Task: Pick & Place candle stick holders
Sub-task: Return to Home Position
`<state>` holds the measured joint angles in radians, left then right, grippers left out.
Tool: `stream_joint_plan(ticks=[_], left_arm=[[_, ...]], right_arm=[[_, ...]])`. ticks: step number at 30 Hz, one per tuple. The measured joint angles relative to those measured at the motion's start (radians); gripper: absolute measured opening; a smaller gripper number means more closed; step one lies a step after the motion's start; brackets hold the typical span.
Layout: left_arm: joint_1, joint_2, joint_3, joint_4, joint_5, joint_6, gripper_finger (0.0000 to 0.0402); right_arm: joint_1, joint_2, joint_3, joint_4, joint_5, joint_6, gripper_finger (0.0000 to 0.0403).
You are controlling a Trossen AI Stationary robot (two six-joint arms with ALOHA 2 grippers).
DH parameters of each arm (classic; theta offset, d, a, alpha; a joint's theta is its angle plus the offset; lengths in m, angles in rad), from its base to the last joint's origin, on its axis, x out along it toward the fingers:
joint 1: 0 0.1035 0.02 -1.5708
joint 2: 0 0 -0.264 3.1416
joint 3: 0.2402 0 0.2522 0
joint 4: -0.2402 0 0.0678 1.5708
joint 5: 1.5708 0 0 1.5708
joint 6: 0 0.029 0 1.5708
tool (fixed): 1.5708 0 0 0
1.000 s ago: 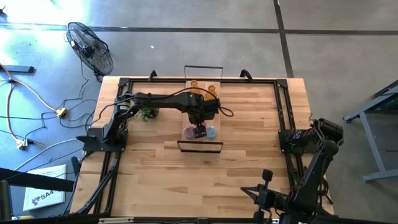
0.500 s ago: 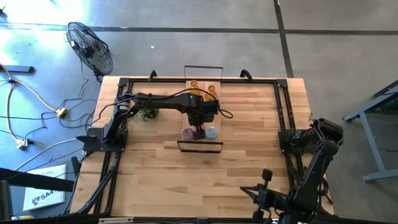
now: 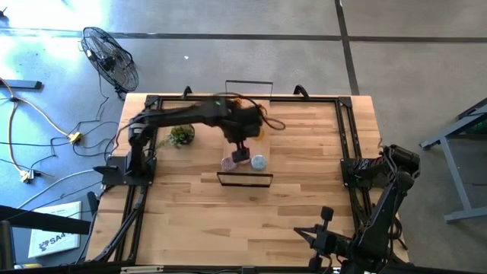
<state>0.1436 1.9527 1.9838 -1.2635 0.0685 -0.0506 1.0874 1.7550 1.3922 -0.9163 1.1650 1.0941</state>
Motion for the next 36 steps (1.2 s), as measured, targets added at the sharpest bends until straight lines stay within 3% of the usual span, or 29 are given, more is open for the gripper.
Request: stream_joint_plan(ticks=[7,9,13,18,22,28,33,36], left_arm=[[-0.077,-0.129,0.249,-0.136,-0.022,-0.029,0.0371],[-0.123,-0.158,0.301,-0.151,-0.122,-0.055,0.0371],[-0.256,-0.220,0.333,-0.191,-0.454,-0.113,0.0369],[-0.440,-0.291,0.333,-0.246,-0.684,-0.160,0.0334],[-0.586,-0.342,0.323,-0.307,-0.841,-0.270,0.0277],[-0.797,-0.464,0.220,-0.309,-0.831,-0.304,0.0145],[-0.926,-0.600,0.068,-0.308,-0.950,-0.375,0.0028],[-0.975,-0.710,-0.064,-0.308,-1.002,-0.452,0.0011]], right_arm=[[-0.004,0.000,0.000,-0.019,0.062,-0.003,0.0001],[-0.009,-0.002,0.000,-0.032,0.078,-0.003,0.0000],[-0.031,-0.036,0.000,-0.036,0.093,-0.021,0.0000],[-0.062,-0.114,0.000,-0.008,0.048,-0.136,0.0000],[-0.088,-0.195,0.000,0.083,0.005,-0.327,0.0000],[-0.111,-0.320,0.000,0.370,-0.064,-0.751,0.0000],[-0.123,-0.435,0.000,0.556,-0.201,-1.021,0.0000],[-0.125,-0.516,0.000,0.557,-0.202,-1.069,0.0000]])
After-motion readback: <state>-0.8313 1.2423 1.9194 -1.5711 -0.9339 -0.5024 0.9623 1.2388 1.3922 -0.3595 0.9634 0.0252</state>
